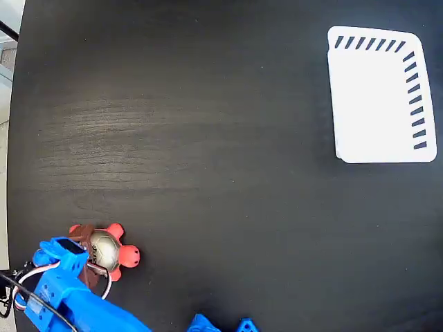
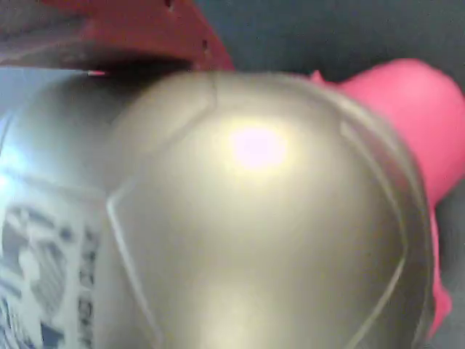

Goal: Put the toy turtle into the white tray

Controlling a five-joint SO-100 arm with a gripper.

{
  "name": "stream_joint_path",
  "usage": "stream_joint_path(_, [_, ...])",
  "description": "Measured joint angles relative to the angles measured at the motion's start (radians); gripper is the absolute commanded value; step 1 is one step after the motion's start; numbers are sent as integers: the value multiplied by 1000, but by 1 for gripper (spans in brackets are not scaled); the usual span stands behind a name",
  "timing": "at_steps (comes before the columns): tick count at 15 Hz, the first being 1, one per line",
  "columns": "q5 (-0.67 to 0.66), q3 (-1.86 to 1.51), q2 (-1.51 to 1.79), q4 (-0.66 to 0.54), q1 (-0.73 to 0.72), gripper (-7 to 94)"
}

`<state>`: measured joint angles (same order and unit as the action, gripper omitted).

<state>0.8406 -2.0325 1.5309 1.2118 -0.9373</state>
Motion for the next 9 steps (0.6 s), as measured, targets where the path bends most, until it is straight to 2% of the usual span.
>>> stream_joint_path(6, [-8,15,-21,5,25,0])
stream_joint_path(9, [-81,25,-3,44,40,0])
